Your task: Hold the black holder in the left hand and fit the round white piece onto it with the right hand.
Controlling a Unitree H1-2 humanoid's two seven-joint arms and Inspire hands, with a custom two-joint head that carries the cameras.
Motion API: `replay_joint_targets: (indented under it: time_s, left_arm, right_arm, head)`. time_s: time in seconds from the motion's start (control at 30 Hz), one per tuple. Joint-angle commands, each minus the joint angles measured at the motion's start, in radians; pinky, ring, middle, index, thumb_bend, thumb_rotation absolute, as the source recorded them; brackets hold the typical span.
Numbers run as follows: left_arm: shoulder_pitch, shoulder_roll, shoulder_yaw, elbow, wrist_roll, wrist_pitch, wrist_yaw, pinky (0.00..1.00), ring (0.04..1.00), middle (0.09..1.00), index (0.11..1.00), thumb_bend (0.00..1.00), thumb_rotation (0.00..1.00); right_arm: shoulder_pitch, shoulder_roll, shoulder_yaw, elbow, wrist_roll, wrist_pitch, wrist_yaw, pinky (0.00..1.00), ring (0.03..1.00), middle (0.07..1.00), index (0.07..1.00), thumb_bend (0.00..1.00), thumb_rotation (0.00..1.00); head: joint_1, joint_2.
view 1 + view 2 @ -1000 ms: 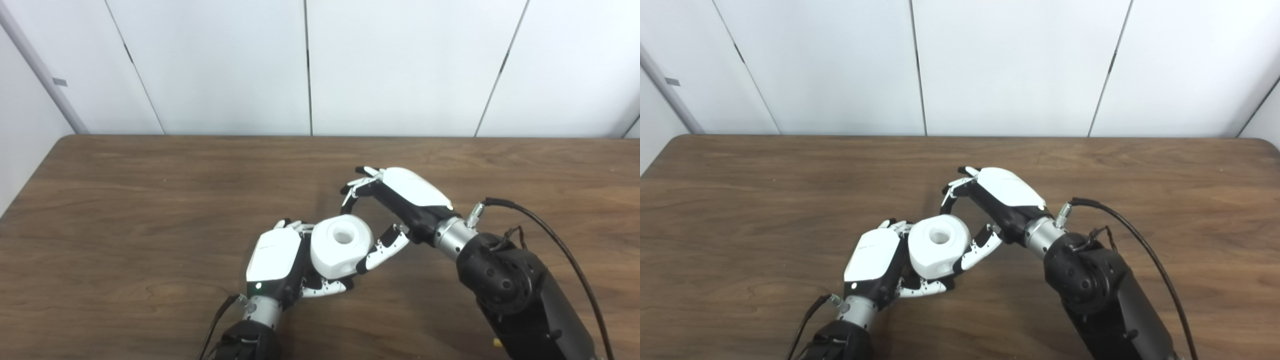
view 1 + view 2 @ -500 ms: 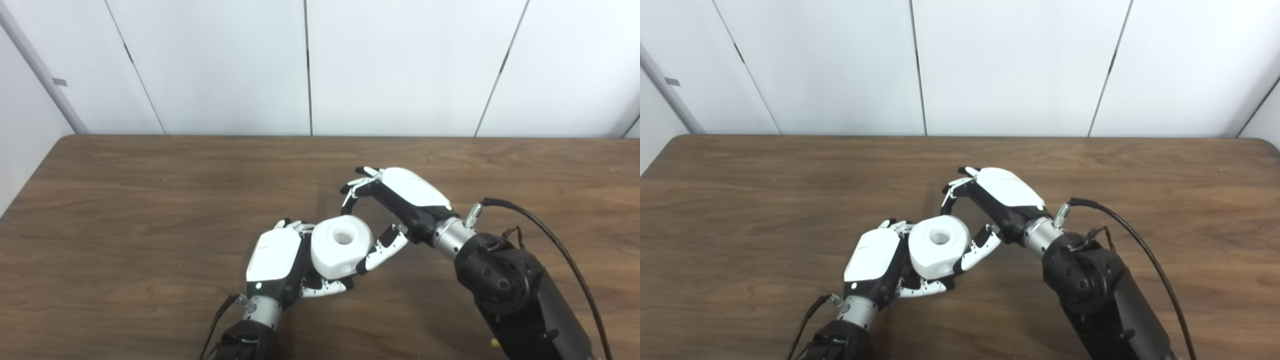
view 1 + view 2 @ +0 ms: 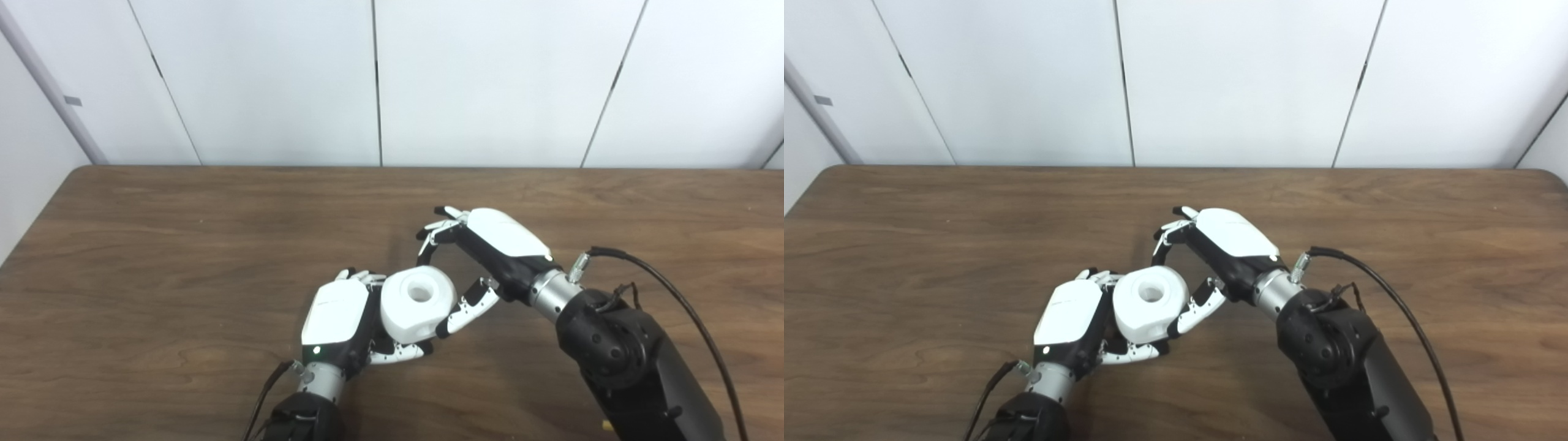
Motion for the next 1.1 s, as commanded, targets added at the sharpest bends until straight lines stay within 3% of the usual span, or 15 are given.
replay_joint_targets:
  time_s: [0.0, 0.17, 0.2, 0.23, 0.33, 0.57, 0.83, 1.07]
  left_arm:
    - [0.009, -0.006, -0.020, 0.030, 0.001, 0.006, -0.041, 0.94, 0.861, 0.777, 0.486, 0.52, 0.05]
    - [0.009, -0.006, -0.021, 0.026, 0.004, 0.010, -0.046, 0.95, 0.860, 0.777, 0.486, 0.52, 0.05]
    - [0.009, -0.006, -0.021, 0.026, 0.005, 0.011, -0.047, 0.95, 0.861, 0.779, 0.486, 0.52, 0.05]
    - [0.009, -0.006, -0.021, 0.026, 0.005, 0.011, -0.047, 0.95, 0.861, 0.780, 0.486, 0.52, 0.05]
    - [0.006, -0.005, -0.023, 0.027, 0.008, 0.013, -0.048, 0.94, 0.860, 0.780, 0.486, 0.52, 0.05]
    - [0.005, -0.003, -0.023, 0.032, 0.008, 0.012, -0.047, 0.94, 0.860, 0.778, 0.486, 0.52, 0.05]
    - [0.003, -0.002, -0.021, 0.035, 0.005, 0.011, -0.047, 0.95, 0.862, 0.778, 0.486, 0.52, 0.05]
    - [0.003, 0.004, -0.019, 0.035, 0.000, 0.006, -0.046, 0.95, 0.863, 0.777, 0.486, 0.52, 0.05]
  right_arm:
    - [-0.020, 0.002, 0.002, -0.007, -0.009, -0.033, -0.018, 0.97, 0.972, 0.815, 0.487, 0.53, 0.15]
    - [-0.022, -0.001, 0.004, -0.007, -0.020, -0.040, -0.010, 0.96, 0.973, 0.817, 0.491, 0.52, 0.15]
    - [-0.023, -0.002, 0.005, -0.006, -0.021, -0.039, -0.008, 0.96, 0.976, 0.822, 0.553, 0.77, 0.24]
    - [-0.024, -0.002, 0.005, -0.005, -0.023, -0.039, -0.006, 0.96, 0.976, 0.824, 0.577, 0.86, 0.28]
    - [-0.022, -0.003, 0.001, -0.004, -0.016, -0.033, 0.003, 0.98, 0.986, 0.842, 0.628, 0.98, 0.33]
    - [-0.027, -0.013, 0.008, -0.023, -0.050, 0.019, 0.081, 1.00, 1.000, 0.990, 0.781, 1.00, 0.38]
    - [-0.040, -0.016, 0.005, -0.031, -0.080, 0.040, 0.140, 1.00, 1.000, 1.000, 0.909, 1.00, 0.41]
    - [-0.040, -0.016, -0.008, -0.046, -0.085, 0.069, 0.178, 1.00, 1.000, 1.000, 0.948, 1.00, 0.41]
  head:
    - [0.001, 0.001]
    - [0.001, 0.001]
    - [0.000, 0.000]
    - [0.000, 0.000]
    - [0.001, 0.000]
    - [0.001, 0.000]
    - [-0.004, -0.001]
    - [-0.008, 0.001]
